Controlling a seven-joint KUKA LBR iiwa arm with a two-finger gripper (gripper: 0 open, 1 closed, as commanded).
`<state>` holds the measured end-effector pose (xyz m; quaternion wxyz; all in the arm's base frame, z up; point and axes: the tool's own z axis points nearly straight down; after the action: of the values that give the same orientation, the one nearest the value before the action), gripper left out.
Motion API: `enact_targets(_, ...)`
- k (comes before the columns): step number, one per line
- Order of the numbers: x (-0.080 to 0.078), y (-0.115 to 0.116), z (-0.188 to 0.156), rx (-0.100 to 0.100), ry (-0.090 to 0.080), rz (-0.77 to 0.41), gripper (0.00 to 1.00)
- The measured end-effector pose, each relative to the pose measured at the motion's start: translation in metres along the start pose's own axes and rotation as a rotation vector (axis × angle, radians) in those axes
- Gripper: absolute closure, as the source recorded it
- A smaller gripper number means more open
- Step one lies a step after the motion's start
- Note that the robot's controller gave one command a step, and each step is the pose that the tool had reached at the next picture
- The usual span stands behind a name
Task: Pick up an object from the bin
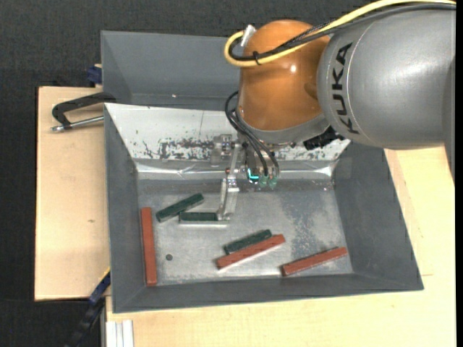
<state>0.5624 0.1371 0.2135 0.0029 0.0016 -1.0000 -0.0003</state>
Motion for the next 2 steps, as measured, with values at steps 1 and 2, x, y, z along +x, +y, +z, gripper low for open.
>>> enact_targets(1, -0.002, -0.001, -0.004, -0.001, -0.008, 0.002, 0.00)
enact_targets(2, -0.002, -0.003, 0.028, -0.001, -0.013, -0.070, 0.00)
